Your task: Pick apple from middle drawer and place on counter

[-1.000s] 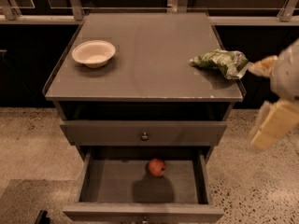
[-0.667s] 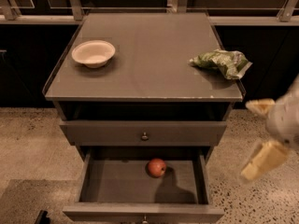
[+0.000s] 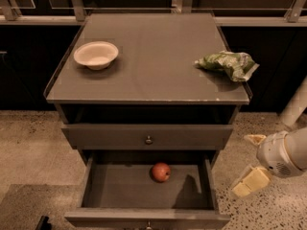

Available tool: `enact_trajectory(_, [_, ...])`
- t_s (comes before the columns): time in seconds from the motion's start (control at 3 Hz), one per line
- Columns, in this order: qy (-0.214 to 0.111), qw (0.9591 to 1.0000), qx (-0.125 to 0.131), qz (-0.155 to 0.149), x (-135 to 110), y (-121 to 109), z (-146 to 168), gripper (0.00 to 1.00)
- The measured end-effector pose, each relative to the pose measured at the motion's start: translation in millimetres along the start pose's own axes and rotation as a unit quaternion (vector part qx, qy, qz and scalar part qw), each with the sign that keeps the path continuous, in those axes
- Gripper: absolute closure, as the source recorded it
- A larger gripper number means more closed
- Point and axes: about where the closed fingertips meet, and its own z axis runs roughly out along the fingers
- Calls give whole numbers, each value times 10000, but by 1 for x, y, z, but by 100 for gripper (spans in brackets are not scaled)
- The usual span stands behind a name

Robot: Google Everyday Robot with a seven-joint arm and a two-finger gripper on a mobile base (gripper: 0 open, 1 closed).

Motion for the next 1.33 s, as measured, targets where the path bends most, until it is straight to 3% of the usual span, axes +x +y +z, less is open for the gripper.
enact_trajectory(0.33, [-146, 9985, 26, 533, 30, 0, 23, 0])
enact_trajectory(0.67, [-591, 9920, -65, 1114, 67, 1, 66, 0])
enact_trajectory(1.0, [-664, 9889, -300, 1298, 84, 4, 92, 0])
enact_trajectory(1.33, [-733, 9885, -181, 1307, 85, 4, 87, 0])
